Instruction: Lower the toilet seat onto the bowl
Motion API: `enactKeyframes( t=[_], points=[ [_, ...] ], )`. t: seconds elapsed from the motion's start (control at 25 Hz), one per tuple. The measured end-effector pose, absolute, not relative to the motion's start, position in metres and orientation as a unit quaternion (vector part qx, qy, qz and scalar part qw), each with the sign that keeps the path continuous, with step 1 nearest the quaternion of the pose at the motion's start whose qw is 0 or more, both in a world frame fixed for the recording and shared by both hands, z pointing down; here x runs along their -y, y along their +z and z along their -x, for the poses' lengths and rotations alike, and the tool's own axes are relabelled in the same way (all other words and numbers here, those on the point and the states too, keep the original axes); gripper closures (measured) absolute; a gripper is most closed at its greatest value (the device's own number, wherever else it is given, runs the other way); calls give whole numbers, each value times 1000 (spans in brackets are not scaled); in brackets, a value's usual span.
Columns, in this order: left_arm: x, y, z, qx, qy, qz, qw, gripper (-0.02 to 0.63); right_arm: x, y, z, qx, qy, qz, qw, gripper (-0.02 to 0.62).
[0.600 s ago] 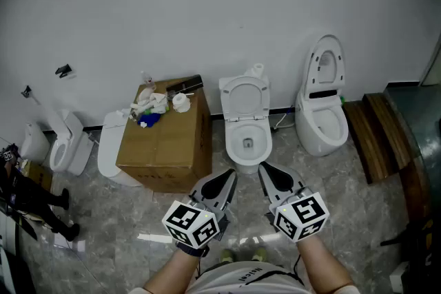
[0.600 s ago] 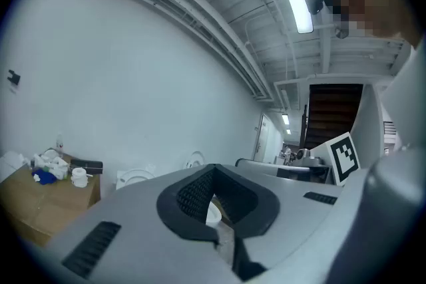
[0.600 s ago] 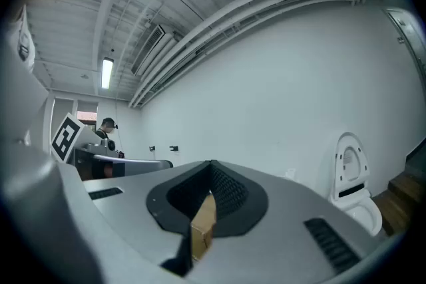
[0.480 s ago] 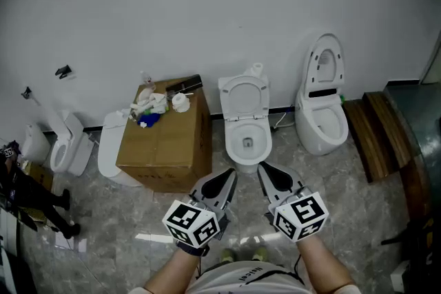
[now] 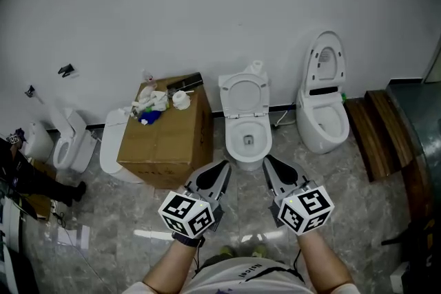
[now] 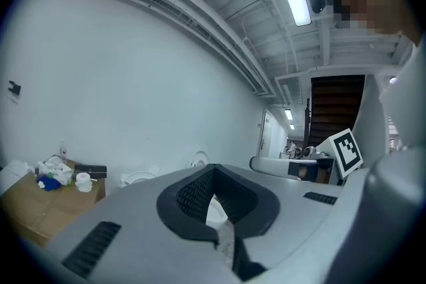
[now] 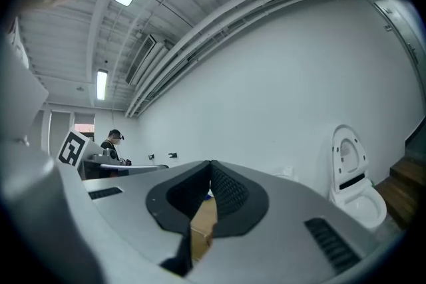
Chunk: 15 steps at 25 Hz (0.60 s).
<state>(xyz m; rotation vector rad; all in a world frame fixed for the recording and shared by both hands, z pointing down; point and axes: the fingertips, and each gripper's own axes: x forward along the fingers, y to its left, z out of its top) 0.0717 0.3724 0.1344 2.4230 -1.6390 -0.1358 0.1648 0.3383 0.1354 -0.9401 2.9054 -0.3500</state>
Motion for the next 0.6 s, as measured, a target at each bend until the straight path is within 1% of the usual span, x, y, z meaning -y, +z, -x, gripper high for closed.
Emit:
enactKeyframes(
  t=[0.28,0.6],
  points=[
    [-366,139,-79,564,-40,-818,105,597,-332,142,-177,-945,-124,299,43,580],
    [-332,150,-68,557,-41,-822,113,597,-303,156,-167,-940,-139,311,29,580]
  ],
)
